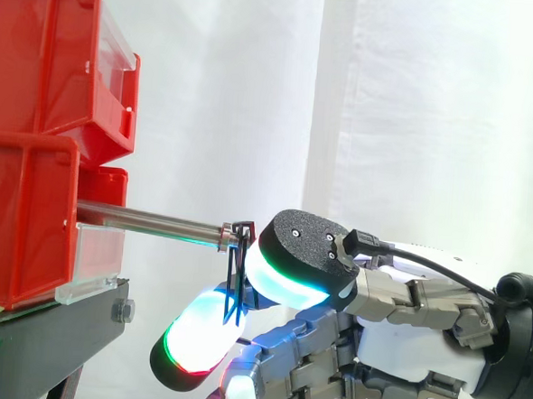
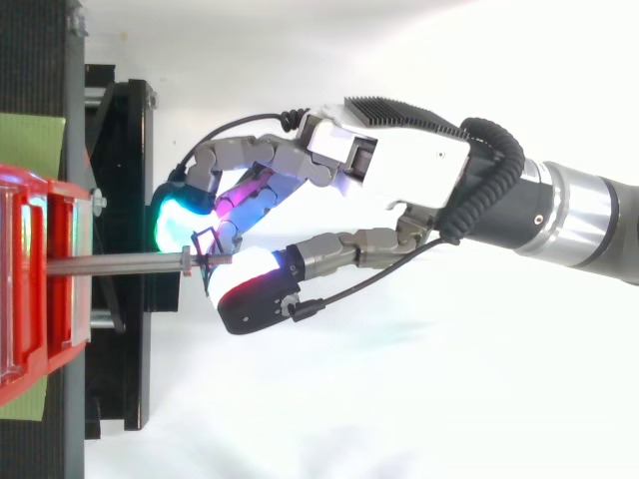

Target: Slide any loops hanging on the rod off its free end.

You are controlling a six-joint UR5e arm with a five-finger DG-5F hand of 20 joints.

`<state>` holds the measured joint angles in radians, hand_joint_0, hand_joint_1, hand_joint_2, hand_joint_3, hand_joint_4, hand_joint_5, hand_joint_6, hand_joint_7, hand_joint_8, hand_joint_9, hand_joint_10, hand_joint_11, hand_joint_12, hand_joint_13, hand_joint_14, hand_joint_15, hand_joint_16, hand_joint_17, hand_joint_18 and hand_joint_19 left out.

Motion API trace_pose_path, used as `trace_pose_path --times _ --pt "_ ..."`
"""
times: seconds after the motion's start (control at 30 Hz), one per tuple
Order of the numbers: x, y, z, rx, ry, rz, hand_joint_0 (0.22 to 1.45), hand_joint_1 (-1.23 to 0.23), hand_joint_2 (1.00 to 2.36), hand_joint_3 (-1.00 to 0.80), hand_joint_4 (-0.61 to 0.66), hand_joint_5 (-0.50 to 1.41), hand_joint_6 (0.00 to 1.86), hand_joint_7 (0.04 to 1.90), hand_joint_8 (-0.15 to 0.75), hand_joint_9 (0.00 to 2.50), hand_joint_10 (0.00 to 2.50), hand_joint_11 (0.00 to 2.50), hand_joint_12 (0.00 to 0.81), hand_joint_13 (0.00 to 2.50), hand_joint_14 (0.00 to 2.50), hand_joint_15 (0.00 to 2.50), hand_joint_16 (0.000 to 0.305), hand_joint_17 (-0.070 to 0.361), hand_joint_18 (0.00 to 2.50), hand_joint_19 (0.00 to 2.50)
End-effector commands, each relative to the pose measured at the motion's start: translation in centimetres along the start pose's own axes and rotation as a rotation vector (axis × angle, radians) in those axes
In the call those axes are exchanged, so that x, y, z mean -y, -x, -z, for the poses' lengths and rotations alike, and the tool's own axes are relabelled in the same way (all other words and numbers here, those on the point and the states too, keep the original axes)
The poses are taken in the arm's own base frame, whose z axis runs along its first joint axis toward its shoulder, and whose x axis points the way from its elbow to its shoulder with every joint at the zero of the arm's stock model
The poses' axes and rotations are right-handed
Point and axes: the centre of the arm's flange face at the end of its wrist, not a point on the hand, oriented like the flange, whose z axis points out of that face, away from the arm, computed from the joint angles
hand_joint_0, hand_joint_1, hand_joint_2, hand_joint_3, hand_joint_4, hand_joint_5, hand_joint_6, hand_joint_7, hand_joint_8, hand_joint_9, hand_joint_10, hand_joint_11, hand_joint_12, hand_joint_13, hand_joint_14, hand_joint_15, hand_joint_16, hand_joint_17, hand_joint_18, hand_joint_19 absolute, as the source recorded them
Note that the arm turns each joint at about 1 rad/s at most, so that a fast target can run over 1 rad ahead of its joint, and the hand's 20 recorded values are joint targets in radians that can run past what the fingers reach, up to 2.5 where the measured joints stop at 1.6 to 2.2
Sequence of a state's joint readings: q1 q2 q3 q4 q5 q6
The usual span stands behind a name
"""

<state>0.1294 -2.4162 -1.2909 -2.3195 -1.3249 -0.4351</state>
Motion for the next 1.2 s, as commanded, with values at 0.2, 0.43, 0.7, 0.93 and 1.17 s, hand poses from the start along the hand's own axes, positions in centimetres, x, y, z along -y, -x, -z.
trace_pose_path --times 0.2,0.43,0.7,0.93,1.17 --pt "-0.7 0.7 -0.1 0.001 -0.002 0.005 0.62 -0.63 1.01 -0.37 0.21 -0.10 0.50 1.24 0.295 1.00 0.01 0.62 0.339 0.91 0.01 0.42 0.049 0.110 0.81 0.48" --pt "-0.6 0.8 0.0 -0.002 -0.012 0.008 0.63 -0.64 1.01 -0.33 0.17 -0.10 0.51 1.47 0.299 1.01 0.01 0.65 0.340 0.92 0.02 0.42 0.049 0.110 0.83 0.47" --pt "-1.0 1.0 -0.1 0.000 -0.008 0.007 0.62 -0.66 1.02 -0.23 0.19 -0.16 0.70 1.22 0.310 0.98 0.02 0.69 0.342 0.91 0.01 0.44 0.050 0.112 0.83 0.48" --pt "-0.9 0.9 -0.1 -0.001 -0.009 0.005 0.62 -0.71 1.02 -0.20 0.17 -0.20 0.80 1.17 0.305 0.97 0.01 0.72 0.343 0.92 0.01 0.45 0.050 0.113 0.84 0.49" --pt "-1.8 1.6 0.0 -0.013 -0.025 0.011 0.63 -0.73 1.02 -0.20 0.17 -0.21 0.84 1.17 0.306 0.98 0.01 0.75 0.345 0.93 0.02 0.45 0.050 0.112 0.85 0.48"
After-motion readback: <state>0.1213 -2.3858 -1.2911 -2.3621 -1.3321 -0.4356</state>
